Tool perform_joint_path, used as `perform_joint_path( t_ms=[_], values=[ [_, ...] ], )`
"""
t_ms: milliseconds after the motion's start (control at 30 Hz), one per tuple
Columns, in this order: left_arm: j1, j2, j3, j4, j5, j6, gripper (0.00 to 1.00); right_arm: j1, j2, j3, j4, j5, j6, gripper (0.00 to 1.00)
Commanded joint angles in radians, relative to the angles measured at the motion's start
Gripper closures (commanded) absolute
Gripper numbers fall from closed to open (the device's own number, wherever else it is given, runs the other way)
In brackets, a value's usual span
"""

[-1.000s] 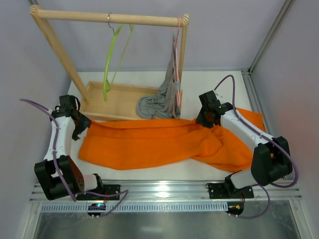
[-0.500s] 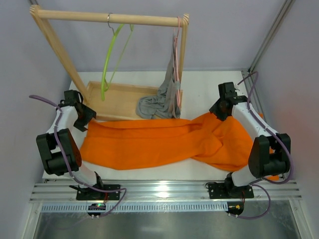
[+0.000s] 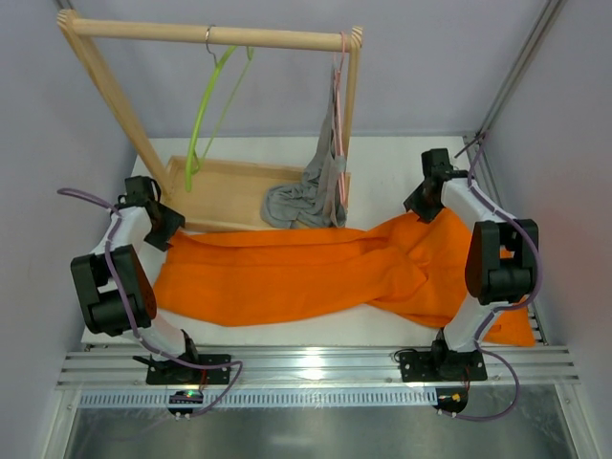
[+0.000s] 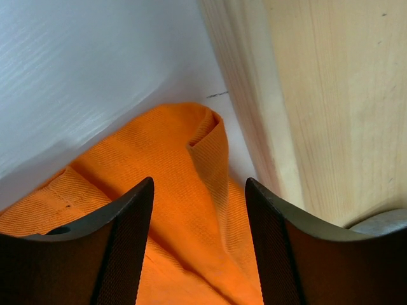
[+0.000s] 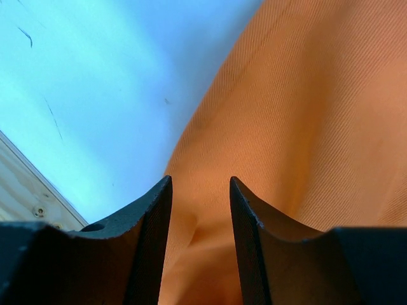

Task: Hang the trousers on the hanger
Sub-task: Fold the trousers

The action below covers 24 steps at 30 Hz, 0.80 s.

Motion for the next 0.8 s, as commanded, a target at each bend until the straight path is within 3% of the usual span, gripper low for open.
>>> perform_joint_path(
  t_ms=[0,200,300,333,433,767],
  values=[
    [0.004,-0.015,-0.026,0.047,0.021,-0.038,0.41,-0.019,0.014,0.068,0.026,-0.001,-0.032,0.55],
    [-0.015,0.003,-0.019,0.054,0.019,-0.046,0.51,-0.086,0.072,0.133,-0.010,-0.012,-0.027,0.53],
    [-0.018,0.017,-0.008,0.047,0.022,-0.043,0.67,-0.109,0.107,0.174,-0.029,-0.002,-0.026,0.50],
    [-0.016,0.017,-0.006,0.043,0.022,-0.040,0.80,-0.115,0.119,0.185,-0.035,-0.001,-0.027,0.49],
    [-0.018,0.012,0.001,0.035,0.022,-0.031,0.98,-0.132,0.171,0.229,-0.055,-0.010,-0.033,0.49],
    [-0.016,-0.060,0.073,-0.035,-0.038,0.015,1.00,-0.140,0.323,0.369,-0.168,0.014,-0.035,0.50]
  ],
)
